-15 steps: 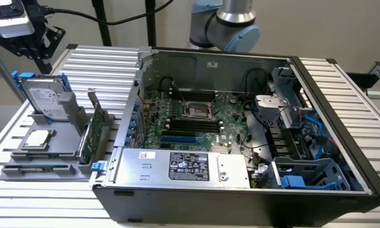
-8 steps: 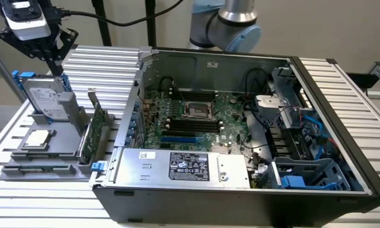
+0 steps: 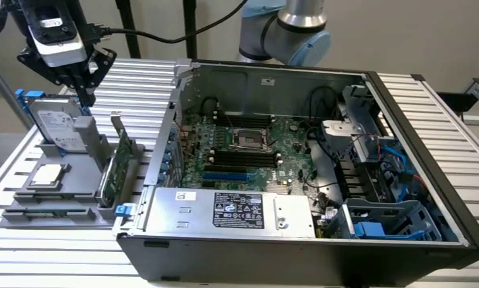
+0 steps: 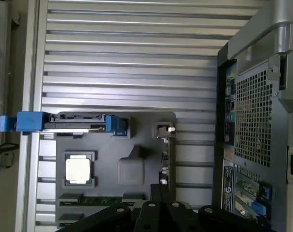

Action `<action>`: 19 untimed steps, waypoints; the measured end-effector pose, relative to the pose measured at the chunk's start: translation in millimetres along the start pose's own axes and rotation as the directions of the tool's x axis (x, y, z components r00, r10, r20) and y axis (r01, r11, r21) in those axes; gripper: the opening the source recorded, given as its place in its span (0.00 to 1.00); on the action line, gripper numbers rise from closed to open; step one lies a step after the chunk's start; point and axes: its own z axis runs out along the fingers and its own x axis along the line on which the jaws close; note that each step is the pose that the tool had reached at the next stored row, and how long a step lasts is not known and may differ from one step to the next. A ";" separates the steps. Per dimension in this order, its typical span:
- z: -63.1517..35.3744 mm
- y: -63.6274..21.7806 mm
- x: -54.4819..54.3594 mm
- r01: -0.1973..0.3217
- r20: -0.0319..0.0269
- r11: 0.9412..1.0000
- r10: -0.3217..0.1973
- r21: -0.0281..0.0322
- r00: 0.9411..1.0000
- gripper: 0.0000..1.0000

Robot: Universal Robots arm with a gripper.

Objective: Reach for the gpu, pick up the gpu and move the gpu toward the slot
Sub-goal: 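Reach for the gpu, then pick up the gpu and move the gpu toward the slot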

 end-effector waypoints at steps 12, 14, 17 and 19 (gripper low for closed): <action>8.8 -18.1 -6.9 0.000 0.004 1.000 0.000 0.000 1.000 0.11; 8.8 -18.1 -6.9 0.000 0.004 1.000 0.000 0.000 1.000 0.11; 8.8 -18.1 -6.9 0.000 0.004 1.000 0.000 0.000 1.000 0.11; 8.8 -18.1 -6.9 0.000 0.004 1.000 0.000 0.000 1.000 0.11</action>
